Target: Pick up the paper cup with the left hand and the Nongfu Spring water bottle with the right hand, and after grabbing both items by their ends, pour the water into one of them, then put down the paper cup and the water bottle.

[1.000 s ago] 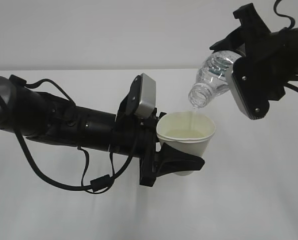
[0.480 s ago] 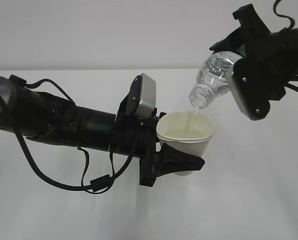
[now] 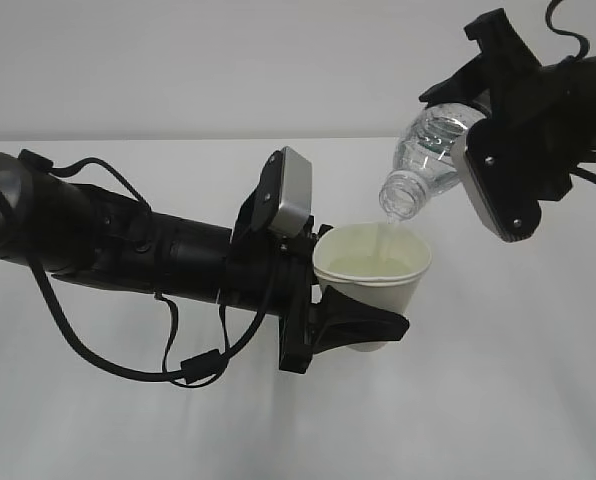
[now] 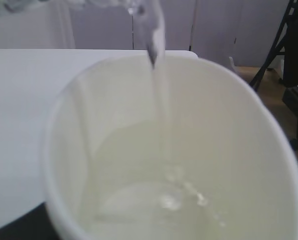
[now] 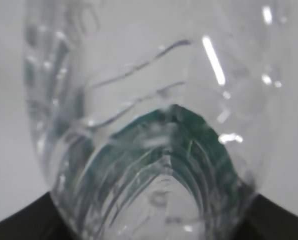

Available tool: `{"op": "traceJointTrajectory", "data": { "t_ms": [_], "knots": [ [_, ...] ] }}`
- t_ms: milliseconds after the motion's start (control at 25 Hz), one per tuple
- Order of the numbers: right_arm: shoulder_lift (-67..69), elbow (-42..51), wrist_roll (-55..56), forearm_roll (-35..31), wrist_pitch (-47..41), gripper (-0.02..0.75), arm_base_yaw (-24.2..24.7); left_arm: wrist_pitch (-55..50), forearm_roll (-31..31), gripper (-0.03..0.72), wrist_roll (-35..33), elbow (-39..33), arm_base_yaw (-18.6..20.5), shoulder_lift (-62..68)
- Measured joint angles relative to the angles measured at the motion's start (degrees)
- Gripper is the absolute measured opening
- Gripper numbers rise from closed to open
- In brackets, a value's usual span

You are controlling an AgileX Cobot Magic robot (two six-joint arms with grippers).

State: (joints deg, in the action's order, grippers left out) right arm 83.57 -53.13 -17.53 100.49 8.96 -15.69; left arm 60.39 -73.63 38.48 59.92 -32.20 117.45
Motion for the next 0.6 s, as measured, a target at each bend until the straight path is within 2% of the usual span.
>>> {"op": "traceJointTrajectory", "data": {
  "t_ms": [600],
  "knots": [
    [0.00, 0.00, 0.00, 0.02, 0.00, 0.447, 0.00, 0.00, 0.00, 0.414, 0.00, 0.00, 0.00, 0.00]
  ]
}}
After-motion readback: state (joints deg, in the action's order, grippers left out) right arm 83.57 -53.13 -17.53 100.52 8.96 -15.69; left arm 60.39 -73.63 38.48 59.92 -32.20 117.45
